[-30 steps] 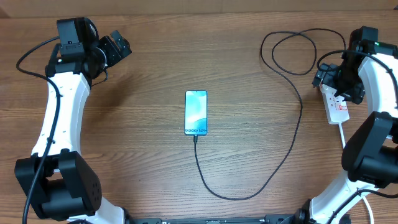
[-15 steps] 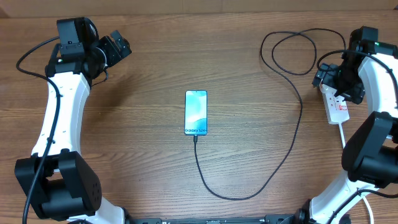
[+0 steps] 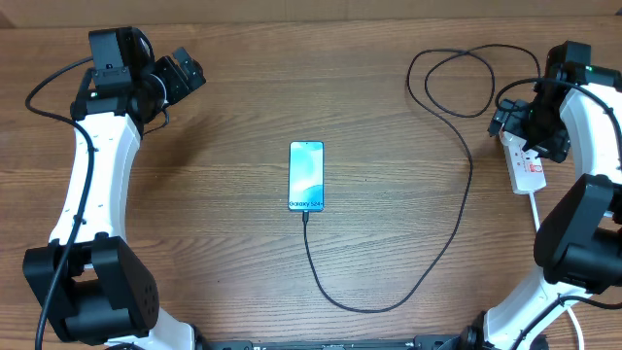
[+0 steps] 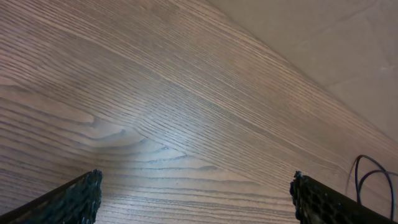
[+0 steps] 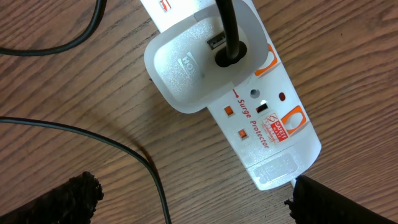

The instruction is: Plug charger to phone and switch on socket

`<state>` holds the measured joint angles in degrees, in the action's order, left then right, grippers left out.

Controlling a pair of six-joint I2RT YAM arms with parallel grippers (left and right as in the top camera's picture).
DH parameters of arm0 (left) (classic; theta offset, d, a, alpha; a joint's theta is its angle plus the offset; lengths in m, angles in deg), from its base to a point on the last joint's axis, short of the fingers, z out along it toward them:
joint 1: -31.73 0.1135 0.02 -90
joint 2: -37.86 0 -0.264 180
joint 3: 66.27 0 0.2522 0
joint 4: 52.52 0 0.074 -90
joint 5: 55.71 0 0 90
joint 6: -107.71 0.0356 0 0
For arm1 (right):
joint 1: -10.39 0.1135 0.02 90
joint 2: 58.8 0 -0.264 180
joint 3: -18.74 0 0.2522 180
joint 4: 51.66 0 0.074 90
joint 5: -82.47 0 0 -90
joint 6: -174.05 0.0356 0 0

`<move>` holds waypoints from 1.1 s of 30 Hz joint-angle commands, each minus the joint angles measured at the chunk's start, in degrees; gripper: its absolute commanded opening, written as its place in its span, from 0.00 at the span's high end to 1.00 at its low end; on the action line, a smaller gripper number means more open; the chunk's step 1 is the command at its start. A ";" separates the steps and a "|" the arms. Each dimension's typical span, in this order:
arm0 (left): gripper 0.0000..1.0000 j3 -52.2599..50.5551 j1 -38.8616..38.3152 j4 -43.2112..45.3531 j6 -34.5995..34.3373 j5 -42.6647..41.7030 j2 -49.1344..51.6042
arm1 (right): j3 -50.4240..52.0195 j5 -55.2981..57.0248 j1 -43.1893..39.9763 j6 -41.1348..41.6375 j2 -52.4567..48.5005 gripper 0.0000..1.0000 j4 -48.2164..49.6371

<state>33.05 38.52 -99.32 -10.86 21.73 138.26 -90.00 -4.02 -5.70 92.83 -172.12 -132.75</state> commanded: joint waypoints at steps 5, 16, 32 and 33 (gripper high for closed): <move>0.00 0.79 0.00 0.02 0.26 0.72 -0.13 | -0.61 0.92 -0.13 -0.31 0.90 0.00 0.17; 0.00 0.79 -0.09 0.02 0.26 0.74 -0.83 | -0.61 0.92 -0.13 -0.31 0.90 0.00 0.17; 0.00 0.79 -0.04 -2.56 0.28 17.59 -16.17 | -0.61 0.92 -0.13 -0.31 0.90 0.00 0.17; 0.00 0.79 -0.04 -4.24 0.76 18.88 -16.57 | -0.61 0.92 -0.13 -0.31 0.90 0.00 0.17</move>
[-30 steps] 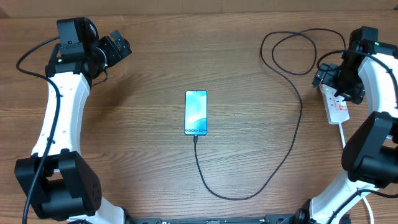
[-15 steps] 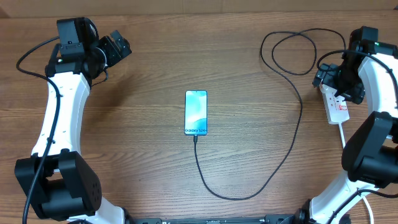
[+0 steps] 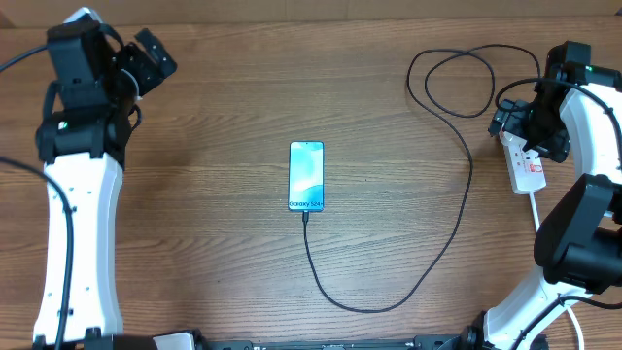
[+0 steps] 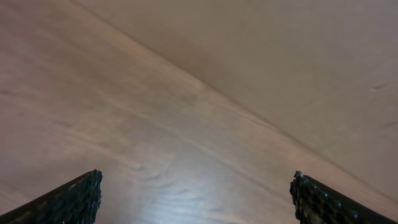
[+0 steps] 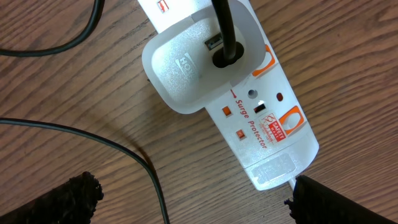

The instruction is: Plug charger to phone and switch on socket

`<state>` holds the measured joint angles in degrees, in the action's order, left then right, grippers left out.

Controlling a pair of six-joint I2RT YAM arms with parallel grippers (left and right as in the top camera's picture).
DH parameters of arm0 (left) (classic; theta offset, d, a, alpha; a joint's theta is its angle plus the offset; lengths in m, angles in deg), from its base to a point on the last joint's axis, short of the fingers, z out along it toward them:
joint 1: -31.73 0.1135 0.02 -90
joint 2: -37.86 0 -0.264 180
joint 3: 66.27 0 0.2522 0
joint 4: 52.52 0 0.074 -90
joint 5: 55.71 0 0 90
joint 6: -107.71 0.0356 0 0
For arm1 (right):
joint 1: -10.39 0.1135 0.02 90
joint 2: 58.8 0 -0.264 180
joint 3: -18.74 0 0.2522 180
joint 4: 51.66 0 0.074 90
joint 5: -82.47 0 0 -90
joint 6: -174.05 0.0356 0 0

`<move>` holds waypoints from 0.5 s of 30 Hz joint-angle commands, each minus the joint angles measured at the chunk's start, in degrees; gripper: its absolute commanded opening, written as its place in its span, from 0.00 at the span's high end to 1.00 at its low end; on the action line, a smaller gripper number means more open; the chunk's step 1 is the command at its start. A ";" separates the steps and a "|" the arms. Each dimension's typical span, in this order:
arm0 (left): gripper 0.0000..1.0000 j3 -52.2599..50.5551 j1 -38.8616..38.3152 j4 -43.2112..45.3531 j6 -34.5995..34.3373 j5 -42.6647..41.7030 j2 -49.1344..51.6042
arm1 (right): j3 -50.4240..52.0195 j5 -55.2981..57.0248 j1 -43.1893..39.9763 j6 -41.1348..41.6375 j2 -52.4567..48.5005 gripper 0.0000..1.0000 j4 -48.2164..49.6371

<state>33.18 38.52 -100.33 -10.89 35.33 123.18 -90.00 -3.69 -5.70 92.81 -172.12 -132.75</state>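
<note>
A phone [image 3: 306,176] with a lit screen lies mid-table, the black charger cable [image 3: 457,219] plugged into its near end and looping to the right. The cable's white charger [image 5: 199,59] sits in the white and orange socket strip [image 5: 267,134], which also shows as the socket strip [image 3: 525,167] at the table's right edge. My right gripper [image 5: 189,196] hovers open just over the strip, its fingertips [image 5: 65,199] wide apart. My left gripper [image 3: 154,53] is open at the far left corner, away from everything; in the left wrist view the fingertips [image 4: 68,199] frame only blurred wood.
The wooden table [image 3: 214,253] ends at a pale wall along the far edge. A loop of black cable [image 3: 452,83] lies at the back right near the strip. A white lead [image 3: 535,209] runs from the strip toward the near right.
My left arm has swung further left and back, toward the table's far left corner; its wrist view now shows blurred wood and wall. The right gripper stays over the strip, nearly unmoved.
</note>
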 commanded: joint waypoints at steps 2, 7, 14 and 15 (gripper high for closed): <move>0.00 0.66 -0.04 -7.10 3.06 6.73 -1.68 | -0.61 0.59 -0.13 -0.28 0.90 0.00 0.17; 0.00 -1.57 -0.44 -12.94 3.52 6.03 -1.77 | -0.61 0.59 -0.13 -0.28 0.90 0.00 0.17; 0.00 -19.02 -4.50 1.18 3.52 4.39 -1.99 | -0.61 0.59 -0.13 -0.28 0.90 0.00 0.17; 0.00 -22.27 -5.22 4.83 3.50 3.76 -2.14 | -0.61 0.59 -0.13 -0.28 0.90 0.00 0.17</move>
<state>19.43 35.57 -101.22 -8.66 40.11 121.48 -90.00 -3.67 -5.70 92.81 -172.12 -132.73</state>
